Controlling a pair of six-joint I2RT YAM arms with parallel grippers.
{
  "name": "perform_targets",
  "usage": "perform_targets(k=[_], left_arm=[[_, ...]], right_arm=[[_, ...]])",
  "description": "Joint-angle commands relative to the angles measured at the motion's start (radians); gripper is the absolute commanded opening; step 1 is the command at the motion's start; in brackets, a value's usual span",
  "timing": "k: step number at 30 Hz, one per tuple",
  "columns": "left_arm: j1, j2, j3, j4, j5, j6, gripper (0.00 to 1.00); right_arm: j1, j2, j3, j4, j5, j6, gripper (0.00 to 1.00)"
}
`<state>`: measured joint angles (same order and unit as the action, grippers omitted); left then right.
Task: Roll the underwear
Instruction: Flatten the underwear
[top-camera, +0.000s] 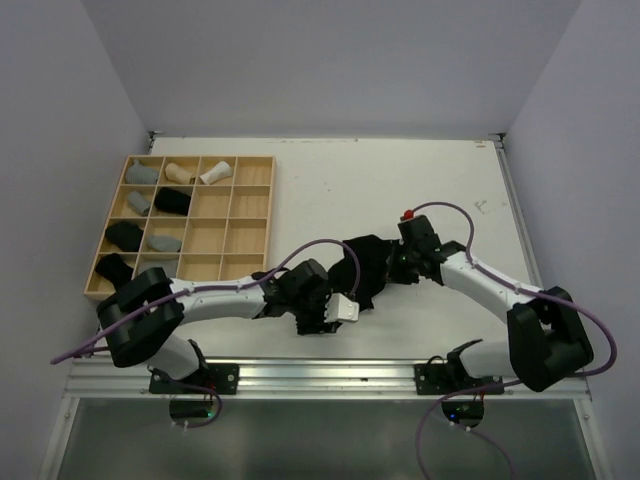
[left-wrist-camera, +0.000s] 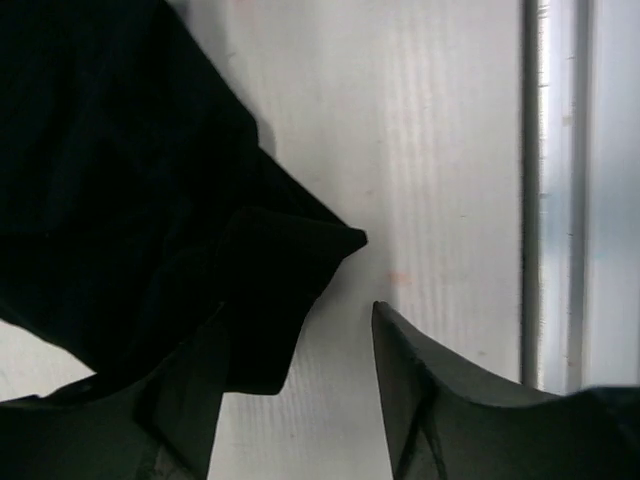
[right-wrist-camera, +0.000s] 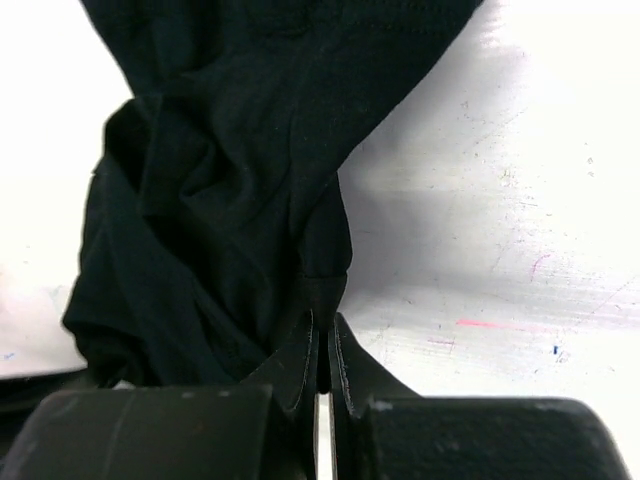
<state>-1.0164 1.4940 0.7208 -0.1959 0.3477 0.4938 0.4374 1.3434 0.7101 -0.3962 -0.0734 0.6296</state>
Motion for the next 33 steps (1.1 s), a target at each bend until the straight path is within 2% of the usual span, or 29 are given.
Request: perform_targets(k=[1,2,4,5,9,10,11,15,18,22,23,27,33], left_arm=[[0.002,0.037,-0.014,0.122,-0.182,-0.024,0.57],[0.004,0.044,-0.015,0.116,-0.203,-0.020,0.47],[0.025,0.041,-0.011,0.105,-0.204,-0.017,0.35],[0.035,0.026,0.002,0.089,-0.190,-0.018,0.24],[0.137,-0.011,0.060,0.007,-0.107,-0.018,0.08],[0.159,-0.018,0.078,-0.009,-0.078,-0.020,0.01],[0.177,-0.037,0.115,-0.045,-0.058,-0.020,0.00],[0.312,-0.084,0.210,-0.112,0.063,-0.030,0.00],[0.354,-0.058,0.259,-0.183,0.120,-0.015,0.00],[0.351,-0.089,0.186,-0.101,0.233,0.014,0.43],[0.349,-0.103,0.154,-0.039,0.240,0.017,0.47],[0.280,-0.058,0.157,0.013,0.198,0.042,0.50],[0.277,-0.011,0.163,0.177,0.293,-0.087,0.55]], right_arm=[[-0.008,-0.078,0.011,-0.021,-0.012,0.009,0.00],[-0.009,-0.098,0.014,-0.030,-0.011,0.009,0.00],[-0.014,-0.154,0.023,-0.061,0.003,0.009,0.00],[-0.014,-0.173,0.029,-0.076,0.012,0.007,0.00],[-0.031,-0.254,0.071,-0.153,0.058,0.004,0.00],[-0.034,-0.279,0.080,-0.164,0.069,0.005,0.00],[-0.038,-0.292,0.092,-0.174,0.070,0.005,0.00],[-0.061,-0.320,0.195,-0.204,0.148,-0.004,0.00],[-0.074,-0.242,0.256,-0.233,0.130,-0.033,0.00],[-0.075,-0.116,0.210,-0.259,0.084,-0.028,0.00],[-0.074,-0.098,0.191,-0.235,0.048,-0.025,0.00],[-0.074,-0.096,0.137,-0.193,-0.049,-0.027,0.00],[-0.074,-0.184,0.215,-0.109,-0.054,-0.018,0.00]])
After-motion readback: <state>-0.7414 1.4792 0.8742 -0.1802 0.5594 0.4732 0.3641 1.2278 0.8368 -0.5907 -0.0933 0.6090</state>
